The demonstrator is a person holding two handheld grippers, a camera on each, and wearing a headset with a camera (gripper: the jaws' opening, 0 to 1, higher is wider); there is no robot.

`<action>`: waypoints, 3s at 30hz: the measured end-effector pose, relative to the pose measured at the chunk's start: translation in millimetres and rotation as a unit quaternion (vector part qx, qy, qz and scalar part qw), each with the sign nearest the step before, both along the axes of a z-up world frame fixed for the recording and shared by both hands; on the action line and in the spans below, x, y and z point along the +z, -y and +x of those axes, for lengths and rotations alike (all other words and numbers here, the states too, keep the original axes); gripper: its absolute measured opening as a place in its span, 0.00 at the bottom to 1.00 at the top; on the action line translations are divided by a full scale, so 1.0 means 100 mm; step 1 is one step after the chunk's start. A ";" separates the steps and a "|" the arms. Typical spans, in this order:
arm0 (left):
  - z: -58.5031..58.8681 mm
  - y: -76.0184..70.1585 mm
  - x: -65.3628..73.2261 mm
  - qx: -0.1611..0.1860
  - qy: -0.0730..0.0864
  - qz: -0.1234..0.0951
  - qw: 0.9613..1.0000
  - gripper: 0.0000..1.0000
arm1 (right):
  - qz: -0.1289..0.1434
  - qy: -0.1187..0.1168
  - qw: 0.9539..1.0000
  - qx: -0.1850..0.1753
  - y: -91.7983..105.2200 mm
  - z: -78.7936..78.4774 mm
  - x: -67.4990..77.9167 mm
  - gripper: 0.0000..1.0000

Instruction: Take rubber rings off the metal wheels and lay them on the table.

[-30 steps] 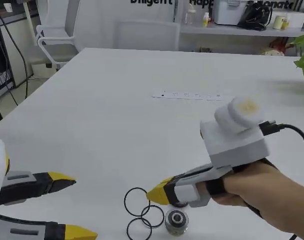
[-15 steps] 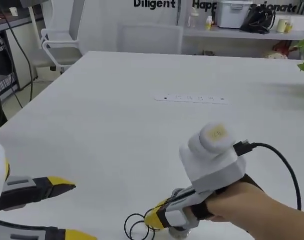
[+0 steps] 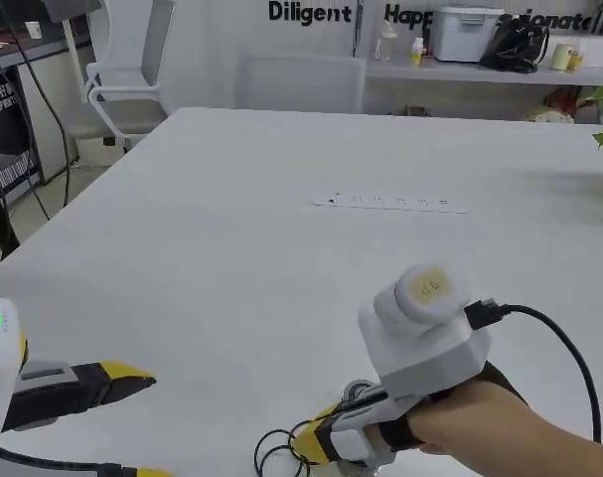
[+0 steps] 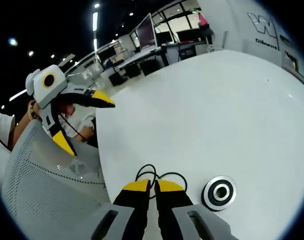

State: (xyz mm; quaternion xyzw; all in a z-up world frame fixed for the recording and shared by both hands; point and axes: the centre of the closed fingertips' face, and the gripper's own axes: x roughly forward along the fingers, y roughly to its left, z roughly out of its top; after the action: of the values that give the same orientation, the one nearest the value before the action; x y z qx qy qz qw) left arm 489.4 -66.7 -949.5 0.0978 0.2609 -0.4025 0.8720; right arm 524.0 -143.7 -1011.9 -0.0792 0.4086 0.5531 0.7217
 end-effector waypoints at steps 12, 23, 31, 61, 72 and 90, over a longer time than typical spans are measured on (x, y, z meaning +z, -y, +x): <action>-0.03 -0.02 -0.02 0.002 -0.005 0.001 1.000 0.65 | -0.001 0.011 1.000 -0.011 0.09 0.09 0.07 0.13; -0.02 -0.01 -0.03 0.001 -0.004 0.004 1.000 0.65 | -0.001 0.050 0.999 0.009 0.25 0.18 0.33 0.18; 0.03 0.01 0.00 -0.007 0.001 0.013 1.000 0.64 | 0.033 0.071 0.997 -0.027 0.46 0.35 0.60 0.20; 0.79 0.51 0.59 -0.067 0.090 0.046 0.993 0.61 | 0.099 0.052 0.972 -0.205 1.13 0.89 0.43 0.28; 1.03 1.13 0.57 -0.115 0.120 0.053 0.985 0.51 | 0.082 0.061 0.982 -0.156 0.99 0.74 0.28 0.31; 1.04 1.43 -0.20 -0.115 0.054 0.015 0.992 0.27 | 0.026 0.079 0.994 -0.071 0.84 0.55 -0.03 0.28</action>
State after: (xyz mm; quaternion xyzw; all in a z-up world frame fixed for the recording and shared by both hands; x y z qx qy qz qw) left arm 593.0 -209.7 -969.0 0.1618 0.2059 -0.4907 0.8311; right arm 579.2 -227.5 -1015.2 -0.0744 0.3407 0.5031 0.7907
